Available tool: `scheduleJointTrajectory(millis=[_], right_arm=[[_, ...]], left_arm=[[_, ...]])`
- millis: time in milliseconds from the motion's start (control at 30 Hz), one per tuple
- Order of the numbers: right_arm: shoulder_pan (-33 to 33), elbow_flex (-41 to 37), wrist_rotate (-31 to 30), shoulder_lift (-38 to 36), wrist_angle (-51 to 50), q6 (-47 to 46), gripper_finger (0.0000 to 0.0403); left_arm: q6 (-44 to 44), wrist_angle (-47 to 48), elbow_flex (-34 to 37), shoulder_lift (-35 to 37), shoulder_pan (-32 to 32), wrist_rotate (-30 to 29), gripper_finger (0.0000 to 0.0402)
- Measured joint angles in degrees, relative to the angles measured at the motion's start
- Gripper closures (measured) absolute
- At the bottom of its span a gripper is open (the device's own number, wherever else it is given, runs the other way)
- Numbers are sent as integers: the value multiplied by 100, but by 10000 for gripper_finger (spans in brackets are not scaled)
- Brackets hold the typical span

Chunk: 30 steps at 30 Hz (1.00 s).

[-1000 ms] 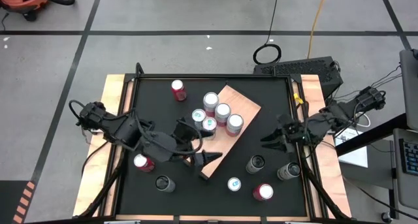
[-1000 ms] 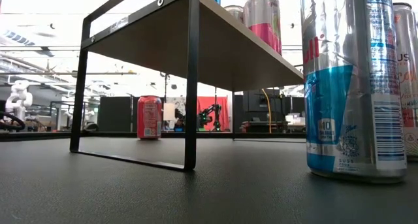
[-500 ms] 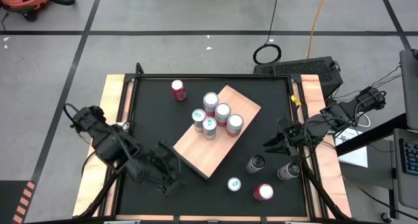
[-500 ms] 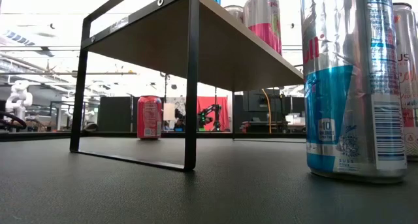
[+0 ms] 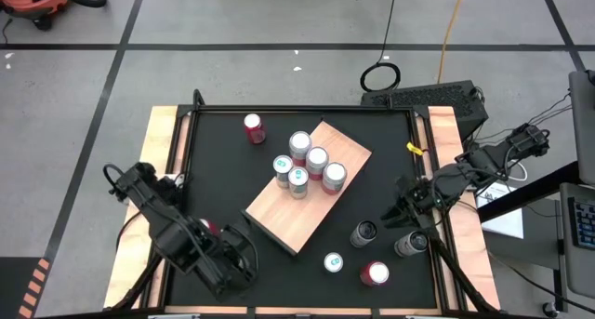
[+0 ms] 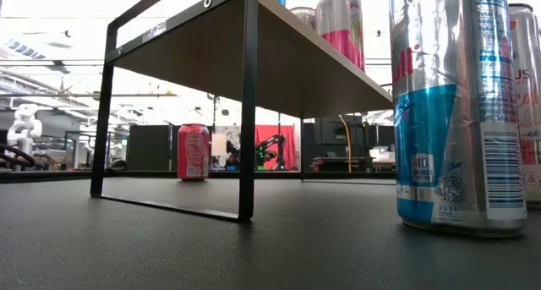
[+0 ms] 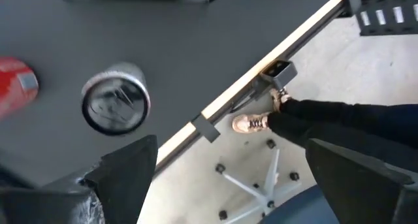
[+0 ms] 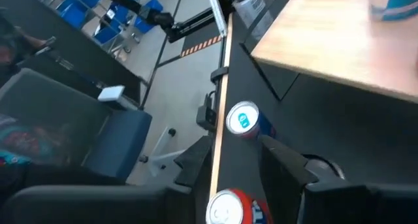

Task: Place canned beverage on shelf
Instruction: Put the blue soda can on the shelf aligned with the blue soda can

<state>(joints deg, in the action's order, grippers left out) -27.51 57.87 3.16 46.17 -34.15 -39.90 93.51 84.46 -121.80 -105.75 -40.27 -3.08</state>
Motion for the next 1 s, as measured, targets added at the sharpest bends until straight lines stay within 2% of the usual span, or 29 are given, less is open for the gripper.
scheduleJointTrajectory(millis=[267, 433, 633, 767, 1000], right_arm=[[0, 0, 216, 2, -88, -350, 300], [0, 0, 164, 2, -92, -400, 300], [0, 0, 161, 0, -103, -488, 300], [0, 0, 153, 2, -106, -1018, 300], [0, 0, 100, 2, 925, -1874, 300]], left_arm=[[688, 29, 0, -58, 15, 186, 11], [1784, 454, 0, -58, 78, 1055, 11], [1944, 542, 141, -58, 156, 760, 11], [1903, 552, 604, -56, 201, 737, 11], [1557, 45, 1147, -58, 201, 672, 11]])
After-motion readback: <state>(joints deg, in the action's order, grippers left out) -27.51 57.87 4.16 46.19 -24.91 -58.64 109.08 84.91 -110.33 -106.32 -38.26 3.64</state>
